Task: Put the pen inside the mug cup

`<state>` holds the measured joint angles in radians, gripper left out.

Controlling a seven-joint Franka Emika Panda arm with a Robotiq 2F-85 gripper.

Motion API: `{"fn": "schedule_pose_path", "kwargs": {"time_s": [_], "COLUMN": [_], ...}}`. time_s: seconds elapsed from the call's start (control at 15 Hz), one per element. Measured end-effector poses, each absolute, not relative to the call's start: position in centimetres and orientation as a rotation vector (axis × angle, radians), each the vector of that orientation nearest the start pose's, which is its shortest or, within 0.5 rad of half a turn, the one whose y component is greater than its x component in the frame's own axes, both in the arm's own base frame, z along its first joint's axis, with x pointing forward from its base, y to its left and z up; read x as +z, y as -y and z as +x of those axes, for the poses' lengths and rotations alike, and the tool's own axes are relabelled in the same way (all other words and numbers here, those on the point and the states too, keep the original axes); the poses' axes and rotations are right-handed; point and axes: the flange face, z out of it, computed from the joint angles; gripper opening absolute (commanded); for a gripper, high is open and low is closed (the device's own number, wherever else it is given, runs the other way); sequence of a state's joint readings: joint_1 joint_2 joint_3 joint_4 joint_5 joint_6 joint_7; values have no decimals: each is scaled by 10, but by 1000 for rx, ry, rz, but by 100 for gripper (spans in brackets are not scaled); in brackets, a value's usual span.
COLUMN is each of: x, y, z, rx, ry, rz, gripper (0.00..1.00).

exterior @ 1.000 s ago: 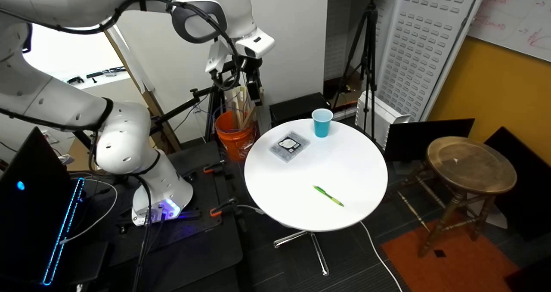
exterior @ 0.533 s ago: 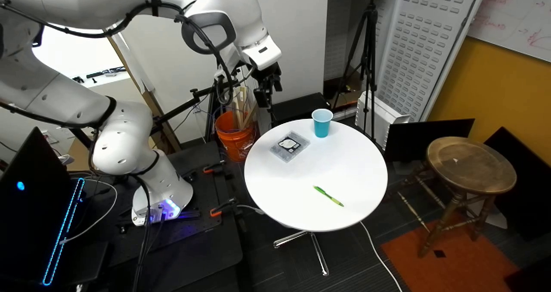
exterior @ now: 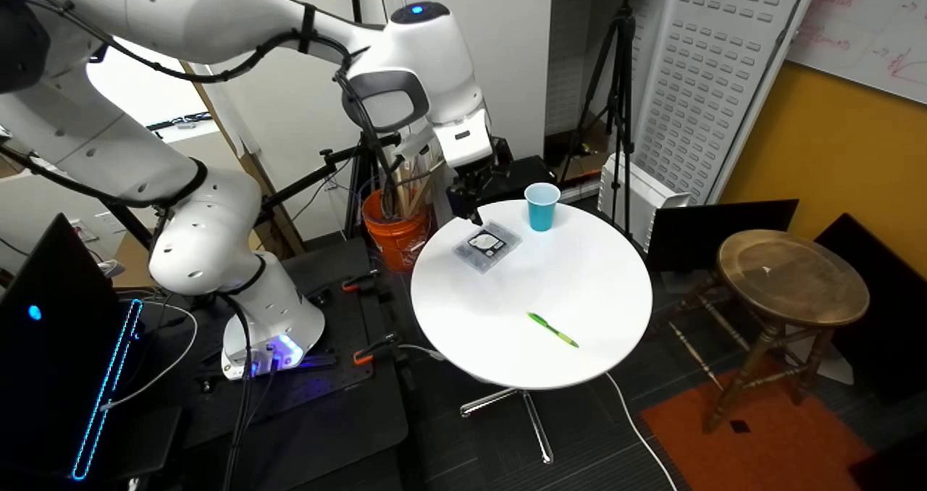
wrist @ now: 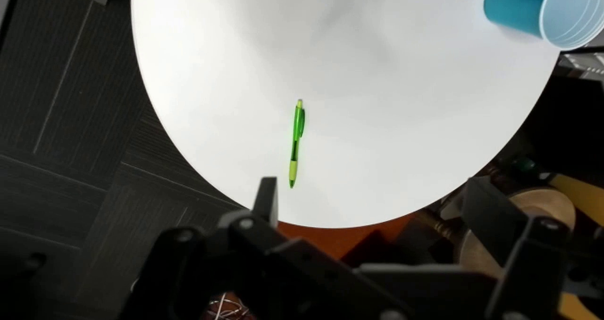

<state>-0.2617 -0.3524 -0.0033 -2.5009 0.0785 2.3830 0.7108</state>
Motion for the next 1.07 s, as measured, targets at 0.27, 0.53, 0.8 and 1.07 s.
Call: {"fn": "schedule_pose_path", "kwargs": {"time_s": [0.27,0.53,0.8,1.07], "x": [389,347,311,276], "y": [135,152,169,179], "z": [444,455,464,477], "rx": [-304,-338,-370,-309], "ry": [-1620,-1696,-1712,-1720], "rz": [-2580,-2569,-2590,-2607], "gripper": [100,100,100,100]}}
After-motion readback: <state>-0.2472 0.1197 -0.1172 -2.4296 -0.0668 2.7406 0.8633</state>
